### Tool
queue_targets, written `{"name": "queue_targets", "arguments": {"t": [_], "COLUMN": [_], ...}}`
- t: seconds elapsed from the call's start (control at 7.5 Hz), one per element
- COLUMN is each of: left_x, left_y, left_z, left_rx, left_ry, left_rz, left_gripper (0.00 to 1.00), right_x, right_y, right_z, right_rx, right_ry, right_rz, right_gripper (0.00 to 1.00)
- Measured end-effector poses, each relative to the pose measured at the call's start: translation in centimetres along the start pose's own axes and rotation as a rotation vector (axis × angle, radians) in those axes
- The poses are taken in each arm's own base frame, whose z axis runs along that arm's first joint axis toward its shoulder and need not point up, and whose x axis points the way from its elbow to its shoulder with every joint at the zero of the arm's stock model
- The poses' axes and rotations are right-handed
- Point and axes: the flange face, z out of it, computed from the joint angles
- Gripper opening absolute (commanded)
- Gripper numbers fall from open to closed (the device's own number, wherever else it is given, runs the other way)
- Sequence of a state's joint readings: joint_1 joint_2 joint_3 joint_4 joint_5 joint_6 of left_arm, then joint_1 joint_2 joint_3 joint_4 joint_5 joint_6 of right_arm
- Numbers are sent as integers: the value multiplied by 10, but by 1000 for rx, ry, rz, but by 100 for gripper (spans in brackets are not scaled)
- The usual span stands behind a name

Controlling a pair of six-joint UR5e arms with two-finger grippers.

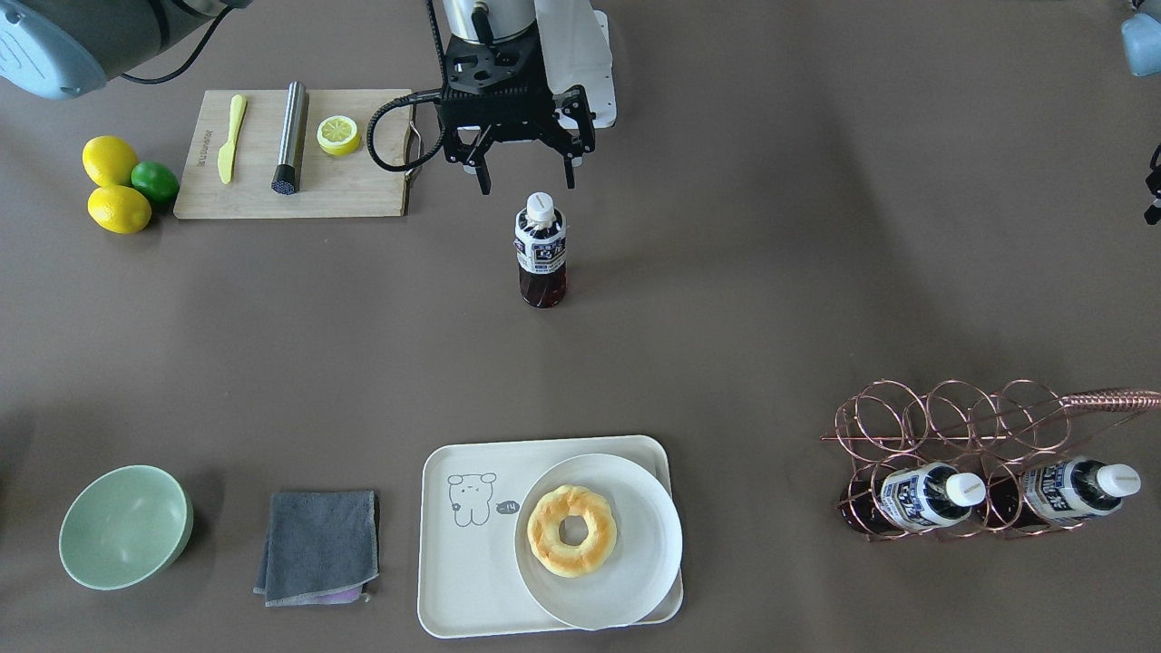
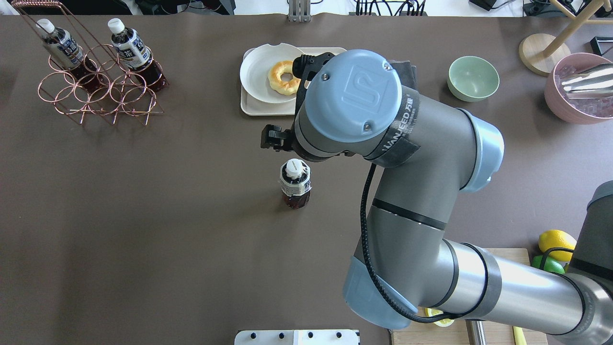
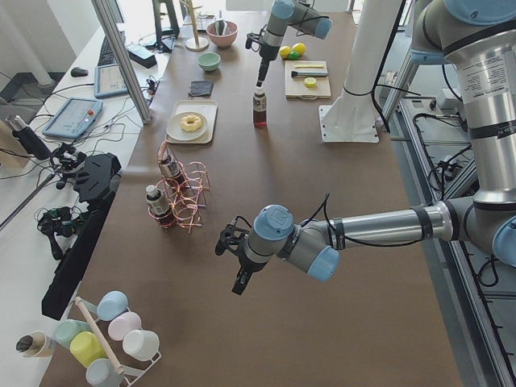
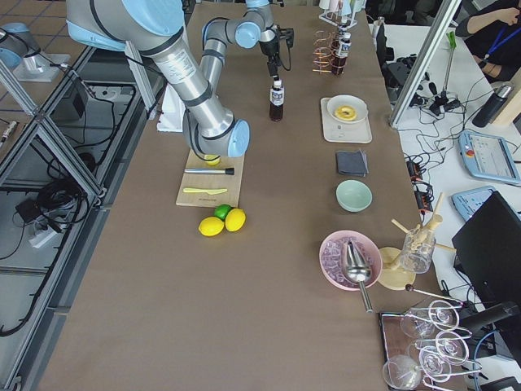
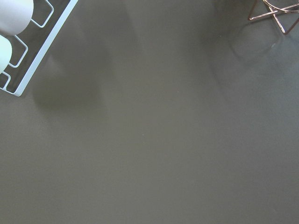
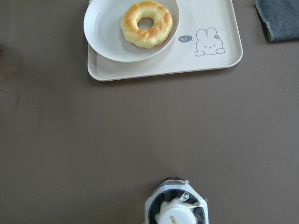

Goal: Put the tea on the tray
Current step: 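Lower the right gripper over the bottle cap and grasp it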

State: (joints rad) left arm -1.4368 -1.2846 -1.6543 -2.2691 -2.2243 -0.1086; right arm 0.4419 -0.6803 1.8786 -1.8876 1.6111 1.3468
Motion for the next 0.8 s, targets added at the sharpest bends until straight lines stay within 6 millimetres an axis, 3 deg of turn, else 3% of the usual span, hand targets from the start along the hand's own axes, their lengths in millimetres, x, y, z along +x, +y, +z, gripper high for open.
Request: {"name": "queue_targets", "arguments": {"t": [0.4,0.8], "left_x": [0,0], "left_y": [1,0], "left_z": [0,0], "left_rx": [0,1], "left_ry": [0,0], "left_rz": [-1,0], "left_gripper": [100,100], "right_x": [-4,-1], "right_y": [11,13], "right_z": [19,26], "right_rx": [3,6], "right_ry": [52,62], "right_rz": [-22,-28], "right_gripper": [98,96]}}
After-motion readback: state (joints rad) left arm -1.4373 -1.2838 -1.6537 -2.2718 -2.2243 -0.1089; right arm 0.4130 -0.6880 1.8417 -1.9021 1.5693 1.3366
